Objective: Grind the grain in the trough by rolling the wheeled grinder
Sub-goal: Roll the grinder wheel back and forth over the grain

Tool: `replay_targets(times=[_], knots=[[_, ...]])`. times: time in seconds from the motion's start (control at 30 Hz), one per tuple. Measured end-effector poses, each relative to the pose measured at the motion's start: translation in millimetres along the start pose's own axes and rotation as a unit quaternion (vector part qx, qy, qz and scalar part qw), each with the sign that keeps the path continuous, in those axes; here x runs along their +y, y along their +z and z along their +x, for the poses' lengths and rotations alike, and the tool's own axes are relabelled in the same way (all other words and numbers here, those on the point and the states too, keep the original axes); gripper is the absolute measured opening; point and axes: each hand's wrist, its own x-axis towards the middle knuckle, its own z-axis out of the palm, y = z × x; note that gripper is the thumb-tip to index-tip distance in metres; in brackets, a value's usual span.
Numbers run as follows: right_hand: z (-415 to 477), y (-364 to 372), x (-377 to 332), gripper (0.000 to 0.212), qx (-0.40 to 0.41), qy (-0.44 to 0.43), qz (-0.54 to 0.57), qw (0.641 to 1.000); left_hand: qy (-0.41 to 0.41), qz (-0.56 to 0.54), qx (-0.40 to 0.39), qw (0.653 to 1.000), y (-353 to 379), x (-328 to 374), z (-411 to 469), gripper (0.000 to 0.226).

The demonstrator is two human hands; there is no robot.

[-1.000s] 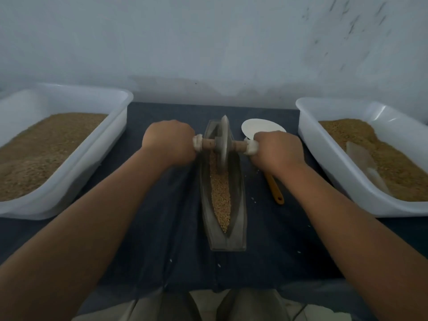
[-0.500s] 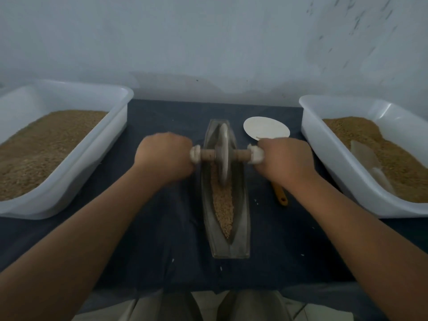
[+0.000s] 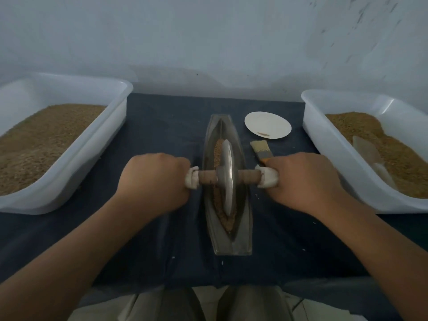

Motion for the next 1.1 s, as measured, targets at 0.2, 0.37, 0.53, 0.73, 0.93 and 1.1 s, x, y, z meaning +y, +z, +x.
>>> replay_targets(times=[0.2,0.37,0.53,0.73,0.93,1.1], knots=[[75.0,32.7,6.9,0.034,0.031,0.082,-0.016,0.996,-0.059,-0.066,-0.070,0.994,20.3,-8.8,91.8,0.026],[85.2,23.7,12.5,0.039,0.017,0.044,-0.013,0.999,-0.074,-0.092,-0.091,0.989,18.8,-5.2,80.5,0.025],[14.2,3.6,4.9,0.032,-0.018,0.003,-0.001,1.000,-0.011,-0.042,-0.040,0.998,3.9,-3.3,11.1,0.028],[33.5,32.0,3.8,0.034,0.003,0.083,0.018,0.996,0.002,-0.029,-0.077,0.997,2.7,-4.7,66.4,0.023],[82.3,42.8,8.7,0.043,0.018,0.121,0.032,0.992,-0.036,-0.044,-0.054,0.997,11.2,-8.6,106.1,0.034],[29.5,29.4,5.4,0.041,0.019,0.063,0.022,0.998,0.008,-0.019,-0.026,0.999,7.8,-6.5,50.2,0.029]])
